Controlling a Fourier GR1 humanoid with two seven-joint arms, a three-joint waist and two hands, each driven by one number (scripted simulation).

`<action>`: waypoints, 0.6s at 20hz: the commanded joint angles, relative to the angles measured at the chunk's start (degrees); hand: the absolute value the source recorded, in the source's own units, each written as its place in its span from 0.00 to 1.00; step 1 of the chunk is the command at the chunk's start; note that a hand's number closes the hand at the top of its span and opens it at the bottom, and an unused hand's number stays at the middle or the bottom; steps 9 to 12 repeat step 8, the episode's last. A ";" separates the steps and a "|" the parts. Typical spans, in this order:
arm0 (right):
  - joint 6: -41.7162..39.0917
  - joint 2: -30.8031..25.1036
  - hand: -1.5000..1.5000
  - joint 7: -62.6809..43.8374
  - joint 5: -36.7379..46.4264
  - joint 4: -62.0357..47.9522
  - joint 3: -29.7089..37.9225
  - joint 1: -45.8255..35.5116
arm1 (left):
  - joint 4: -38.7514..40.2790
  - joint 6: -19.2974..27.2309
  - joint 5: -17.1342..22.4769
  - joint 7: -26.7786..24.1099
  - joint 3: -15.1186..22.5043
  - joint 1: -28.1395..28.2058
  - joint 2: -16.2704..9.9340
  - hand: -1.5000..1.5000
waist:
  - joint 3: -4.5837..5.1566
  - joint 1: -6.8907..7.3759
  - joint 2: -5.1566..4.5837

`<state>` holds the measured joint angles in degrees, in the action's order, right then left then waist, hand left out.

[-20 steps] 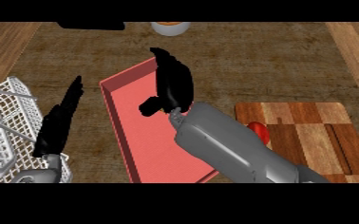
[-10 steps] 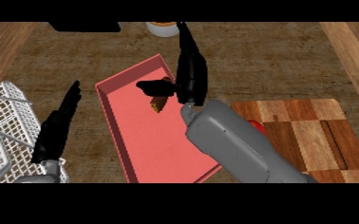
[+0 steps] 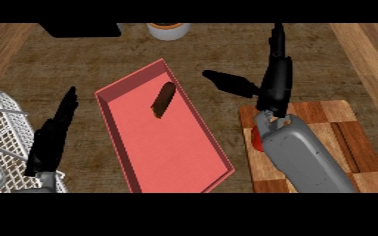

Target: Pick the sweet potato from the cutting board and place it in the cardboard box

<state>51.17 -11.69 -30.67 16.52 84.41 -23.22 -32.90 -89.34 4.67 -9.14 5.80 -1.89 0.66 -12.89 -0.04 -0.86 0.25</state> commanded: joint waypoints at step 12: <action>-18.78 -15.75 0.00 21.33 -24.89 17.47 19.40 25.00 | 0.67 0.41 -1.20 -1.77 0.53 1.17 1.60 0.50 | -0.07 0.12 -0.27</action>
